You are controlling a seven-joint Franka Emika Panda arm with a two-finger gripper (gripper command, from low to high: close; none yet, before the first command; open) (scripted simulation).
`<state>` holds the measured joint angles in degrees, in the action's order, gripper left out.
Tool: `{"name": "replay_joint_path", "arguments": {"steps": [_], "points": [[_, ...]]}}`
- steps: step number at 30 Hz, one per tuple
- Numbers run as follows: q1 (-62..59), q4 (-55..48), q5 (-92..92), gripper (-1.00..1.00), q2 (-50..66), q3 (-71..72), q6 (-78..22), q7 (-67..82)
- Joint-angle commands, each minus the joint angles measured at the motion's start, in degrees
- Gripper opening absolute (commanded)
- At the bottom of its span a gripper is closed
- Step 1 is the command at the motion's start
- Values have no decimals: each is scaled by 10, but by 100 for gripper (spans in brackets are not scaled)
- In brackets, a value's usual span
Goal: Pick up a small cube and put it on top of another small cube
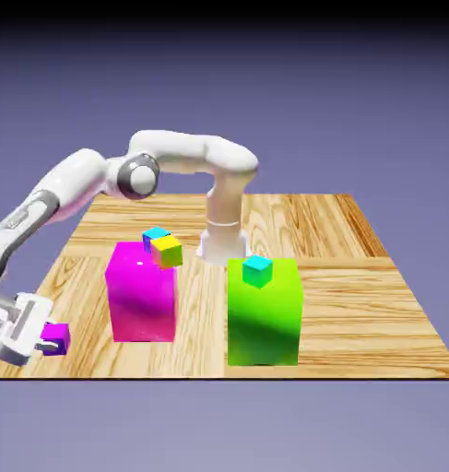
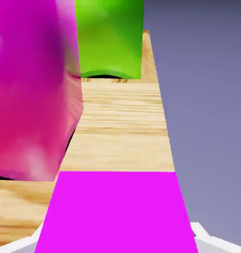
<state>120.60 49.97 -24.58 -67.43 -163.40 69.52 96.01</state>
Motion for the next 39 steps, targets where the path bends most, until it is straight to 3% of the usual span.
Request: {"name": "replay_joint_path", "arguments": {"steps": [1,39], "points": [[-12,14,-10,-100,21,6,-6,0],[-479,533,-354,-100,810,237,-238,28]]}}
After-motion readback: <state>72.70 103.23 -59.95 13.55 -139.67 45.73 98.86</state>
